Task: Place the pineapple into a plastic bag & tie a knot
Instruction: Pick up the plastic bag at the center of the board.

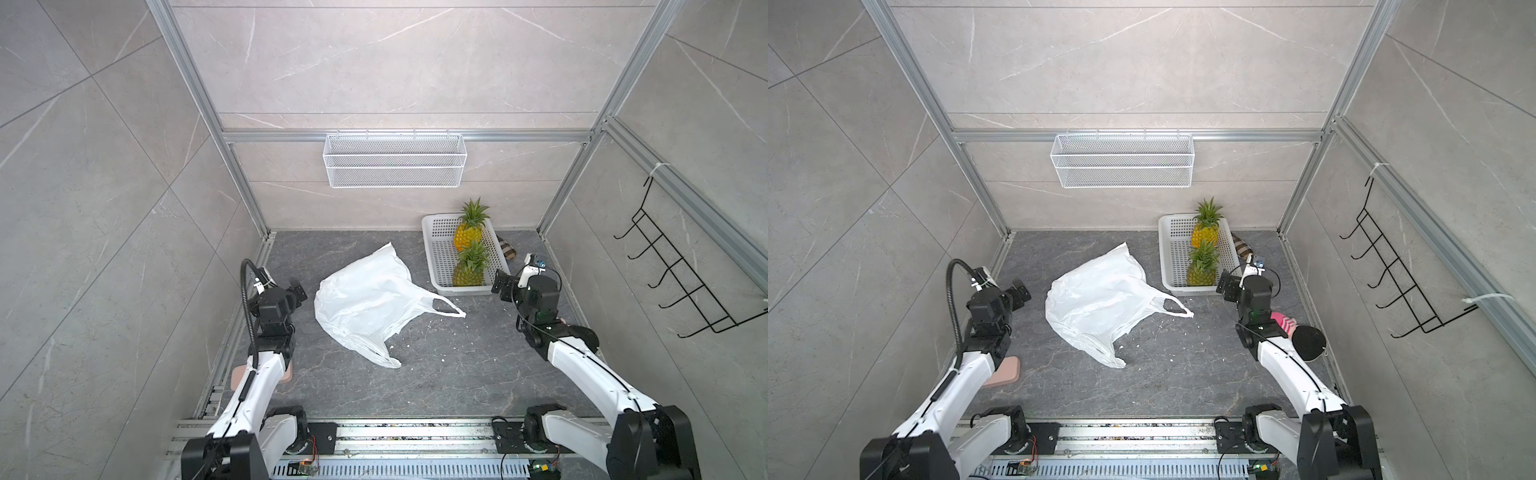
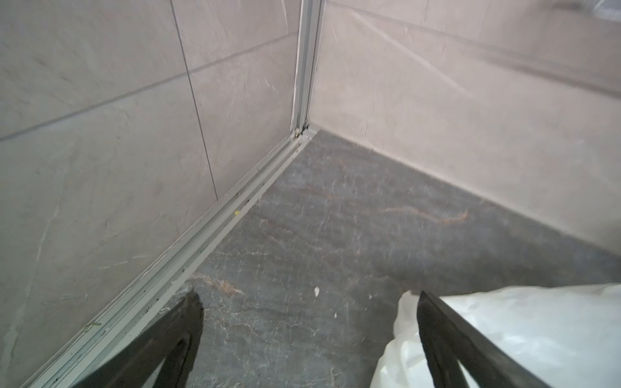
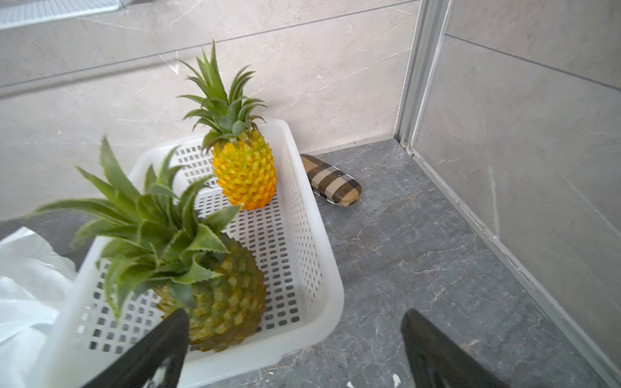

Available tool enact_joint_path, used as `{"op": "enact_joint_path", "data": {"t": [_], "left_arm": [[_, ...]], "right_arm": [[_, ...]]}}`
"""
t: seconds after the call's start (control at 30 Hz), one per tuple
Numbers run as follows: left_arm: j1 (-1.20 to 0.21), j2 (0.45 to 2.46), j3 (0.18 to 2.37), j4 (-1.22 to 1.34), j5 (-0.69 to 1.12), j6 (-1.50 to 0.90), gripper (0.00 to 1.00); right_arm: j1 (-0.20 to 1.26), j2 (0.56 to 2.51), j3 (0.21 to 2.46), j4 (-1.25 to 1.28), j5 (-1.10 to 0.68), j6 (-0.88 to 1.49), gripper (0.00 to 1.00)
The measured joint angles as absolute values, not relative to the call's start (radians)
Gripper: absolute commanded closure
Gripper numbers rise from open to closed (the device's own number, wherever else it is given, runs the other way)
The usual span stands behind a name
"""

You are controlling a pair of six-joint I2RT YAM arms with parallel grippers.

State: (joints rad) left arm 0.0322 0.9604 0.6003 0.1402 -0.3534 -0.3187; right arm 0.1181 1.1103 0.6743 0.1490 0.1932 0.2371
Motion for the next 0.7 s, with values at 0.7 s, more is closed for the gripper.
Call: {"op": "enact_joint_path", "data": {"t": [0.7], "left_arm": [[-0.622,1.153,1.098,-0.623,-0.081,-0.381,0.00]], "right_arm": [[0.416,1.147,0.867,-0.500,-0.166,0.468,0.08]]}}
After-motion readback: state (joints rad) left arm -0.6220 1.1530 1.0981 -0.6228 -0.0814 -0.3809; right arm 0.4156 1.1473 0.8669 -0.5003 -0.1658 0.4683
